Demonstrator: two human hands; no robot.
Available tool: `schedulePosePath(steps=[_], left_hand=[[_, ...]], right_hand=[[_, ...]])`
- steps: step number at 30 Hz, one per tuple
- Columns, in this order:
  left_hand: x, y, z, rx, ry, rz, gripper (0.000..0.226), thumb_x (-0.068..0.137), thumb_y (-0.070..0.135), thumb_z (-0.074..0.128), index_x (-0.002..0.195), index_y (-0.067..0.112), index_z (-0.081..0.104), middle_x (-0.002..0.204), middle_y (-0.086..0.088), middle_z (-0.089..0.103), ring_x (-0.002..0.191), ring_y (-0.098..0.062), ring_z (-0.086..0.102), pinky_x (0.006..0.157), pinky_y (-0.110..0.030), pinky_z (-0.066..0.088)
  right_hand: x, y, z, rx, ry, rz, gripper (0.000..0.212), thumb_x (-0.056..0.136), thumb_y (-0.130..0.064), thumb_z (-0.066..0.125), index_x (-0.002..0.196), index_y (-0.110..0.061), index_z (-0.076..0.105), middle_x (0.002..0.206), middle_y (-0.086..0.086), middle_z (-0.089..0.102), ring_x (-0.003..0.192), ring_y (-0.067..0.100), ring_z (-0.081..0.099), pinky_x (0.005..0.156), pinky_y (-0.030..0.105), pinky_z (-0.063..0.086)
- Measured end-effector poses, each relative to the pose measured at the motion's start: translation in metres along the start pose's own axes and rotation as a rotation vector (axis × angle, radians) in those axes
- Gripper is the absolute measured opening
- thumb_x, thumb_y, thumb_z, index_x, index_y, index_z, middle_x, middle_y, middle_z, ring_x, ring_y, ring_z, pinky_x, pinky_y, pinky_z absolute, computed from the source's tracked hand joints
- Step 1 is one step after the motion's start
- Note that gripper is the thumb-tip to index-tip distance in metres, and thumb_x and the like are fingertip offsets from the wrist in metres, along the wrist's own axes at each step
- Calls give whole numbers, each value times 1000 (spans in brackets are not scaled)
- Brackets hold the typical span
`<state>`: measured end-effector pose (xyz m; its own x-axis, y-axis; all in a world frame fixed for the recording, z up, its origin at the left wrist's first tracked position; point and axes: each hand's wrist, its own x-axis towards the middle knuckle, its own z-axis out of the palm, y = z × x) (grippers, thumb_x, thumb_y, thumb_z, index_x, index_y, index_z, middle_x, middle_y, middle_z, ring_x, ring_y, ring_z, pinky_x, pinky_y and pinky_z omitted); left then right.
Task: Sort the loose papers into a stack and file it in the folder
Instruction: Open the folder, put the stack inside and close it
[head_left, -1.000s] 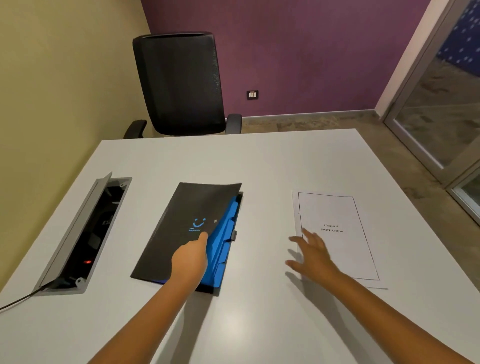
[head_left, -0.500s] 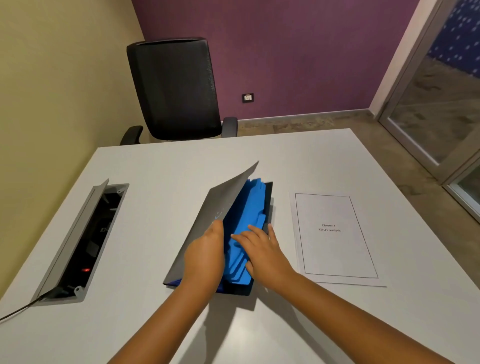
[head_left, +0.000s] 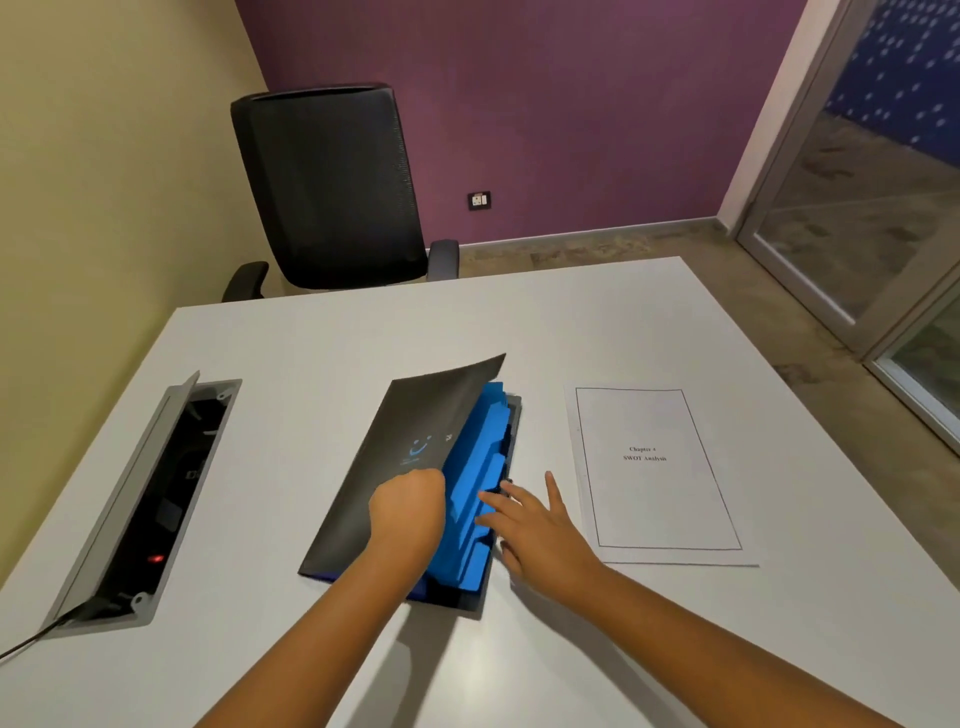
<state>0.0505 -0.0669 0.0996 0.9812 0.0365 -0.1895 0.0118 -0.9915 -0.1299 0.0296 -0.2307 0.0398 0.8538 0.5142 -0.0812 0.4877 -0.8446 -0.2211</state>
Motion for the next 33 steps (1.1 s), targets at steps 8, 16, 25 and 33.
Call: schedulePosePath(steps=[8, 16, 25, 33], left_hand=[[-4, -7, -19, -199, 202, -10, 29, 94, 18, 42, 66, 16, 34, 68, -3, 60, 59, -16, 44, 53, -27, 35], [-20, 6, -19, -542, 188, 0, 35, 89, 14, 42, 56, 16, 32, 51, 1, 38, 49, -17, 39, 47, -26, 29], [-15, 19, -13, -691, 163, 20, 31, 90, 13, 42, 60, 11, 36, 52, 0, 36, 48, -12, 34, 48, -26, 29], [-12, 23, -8, -742, 146, 34, 29, 89, 10, 43, 60, 9, 36, 51, -1, 35, 49, -13, 33, 47, -27, 27]], right_hand=[[18, -16, -11, -15, 29, -4, 61, 90, -9, 50, 144, -25, 28, 157, -4, 19, 148, 23, 2, 109, 59, -17], [-5, 20, -4, 230, 68, 108, 70, 82, 11, 51, 139, -30, 38, 154, -6, 26, 146, 16, 11, 119, 40, 1], [-70, 140, 12, 278, 111, 1248, 73, 79, -44, 64, 137, -11, 34, 139, 19, 40, 125, 37, 40, 103, 41, 36], [-81, 175, 18, 394, 90, 1416, 78, 72, -55, 69, 124, -3, 41, 124, 22, 47, 117, 38, 43, 92, 46, 43]])
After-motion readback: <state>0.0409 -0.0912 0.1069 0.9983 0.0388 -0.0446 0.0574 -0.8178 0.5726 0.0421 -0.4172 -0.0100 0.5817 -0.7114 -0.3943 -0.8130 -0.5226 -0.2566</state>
